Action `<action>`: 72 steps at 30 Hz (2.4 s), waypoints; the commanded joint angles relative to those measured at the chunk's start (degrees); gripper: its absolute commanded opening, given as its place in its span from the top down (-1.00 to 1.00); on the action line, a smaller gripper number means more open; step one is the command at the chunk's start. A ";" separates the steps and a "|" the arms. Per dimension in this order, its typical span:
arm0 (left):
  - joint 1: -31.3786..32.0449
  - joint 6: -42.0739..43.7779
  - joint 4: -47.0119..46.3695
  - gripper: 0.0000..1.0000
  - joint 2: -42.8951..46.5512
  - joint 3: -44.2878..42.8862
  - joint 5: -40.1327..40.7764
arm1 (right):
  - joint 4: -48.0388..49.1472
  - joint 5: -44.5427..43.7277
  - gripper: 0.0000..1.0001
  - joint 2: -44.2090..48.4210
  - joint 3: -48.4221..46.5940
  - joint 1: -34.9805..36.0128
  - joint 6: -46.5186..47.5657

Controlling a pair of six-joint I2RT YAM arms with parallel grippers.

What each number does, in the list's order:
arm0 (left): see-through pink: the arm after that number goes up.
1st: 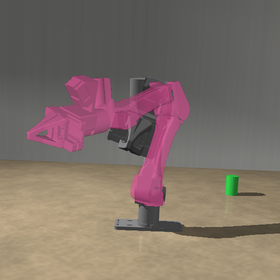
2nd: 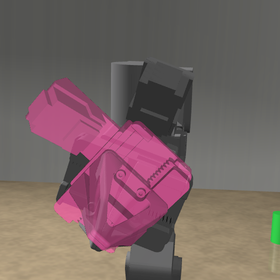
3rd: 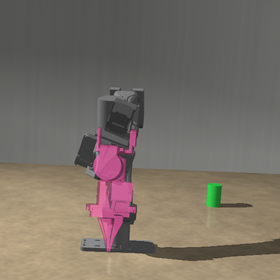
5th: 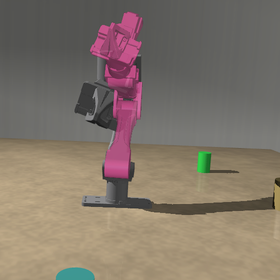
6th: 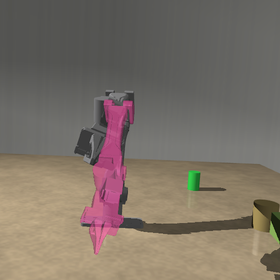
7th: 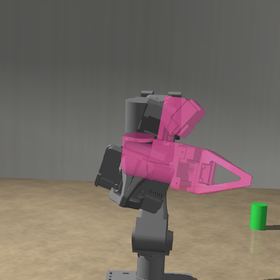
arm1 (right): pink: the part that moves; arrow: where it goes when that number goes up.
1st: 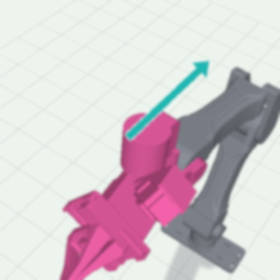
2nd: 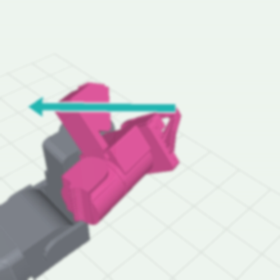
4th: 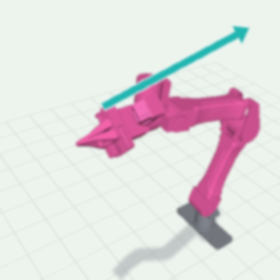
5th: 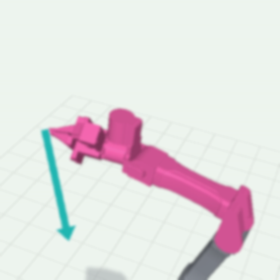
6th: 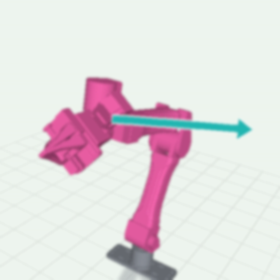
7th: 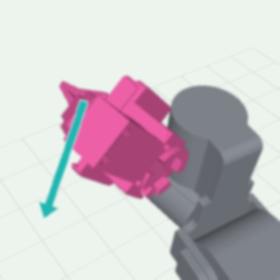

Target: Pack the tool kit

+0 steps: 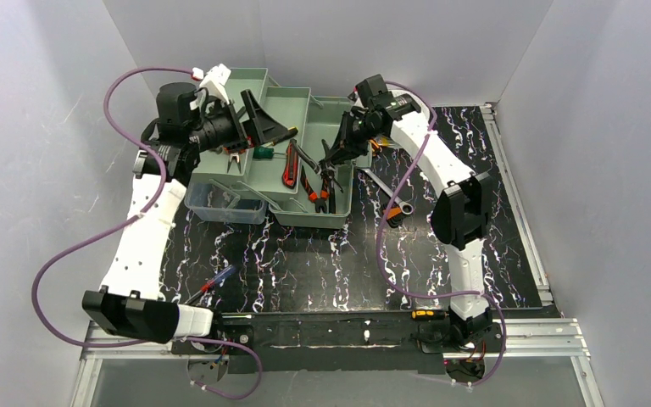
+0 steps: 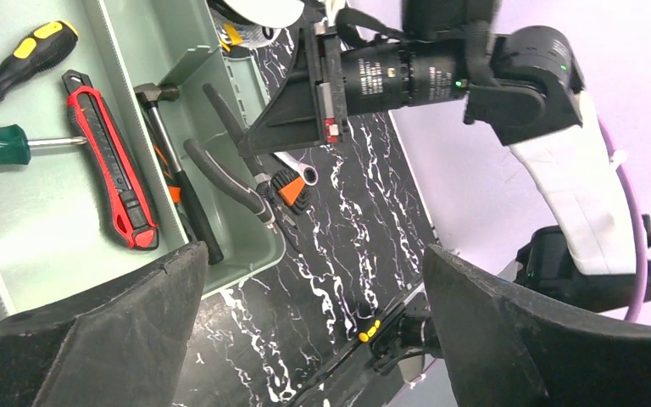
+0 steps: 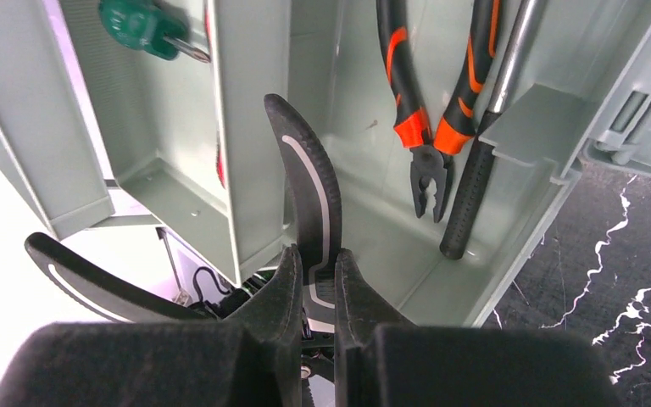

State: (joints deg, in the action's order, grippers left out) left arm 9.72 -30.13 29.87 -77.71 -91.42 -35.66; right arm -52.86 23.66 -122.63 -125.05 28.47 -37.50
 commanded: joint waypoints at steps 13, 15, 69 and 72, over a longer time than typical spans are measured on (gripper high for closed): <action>0.21 4.21 4.67 -0.96 5.51 3.51 1.73 | 0.12 -2.91 -0.12 4.49 8.29 -0.56 0.19; 0.19 4.20 4.68 -0.96 5.68 3.68 1.93 | 0.21 -3.68 -0.14 5.50 8.31 -0.60 0.76; 0.17 11.70 12.63 -0.96 11.11 6.50 8.55 | 1.14 -2.12 0.58 3.98 18.65 8.90 -15.59; 0.21 12.30 13.22 -0.96 11.24 5.75 8.79 | 0.85 -4.22 0.97 5.12 16.94 8.17 -14.87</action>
State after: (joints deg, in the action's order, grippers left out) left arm 9.72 -19.81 40.86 -67.59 -84.64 -28.03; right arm -53.69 20.75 -118.21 -104.60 36.18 -52.21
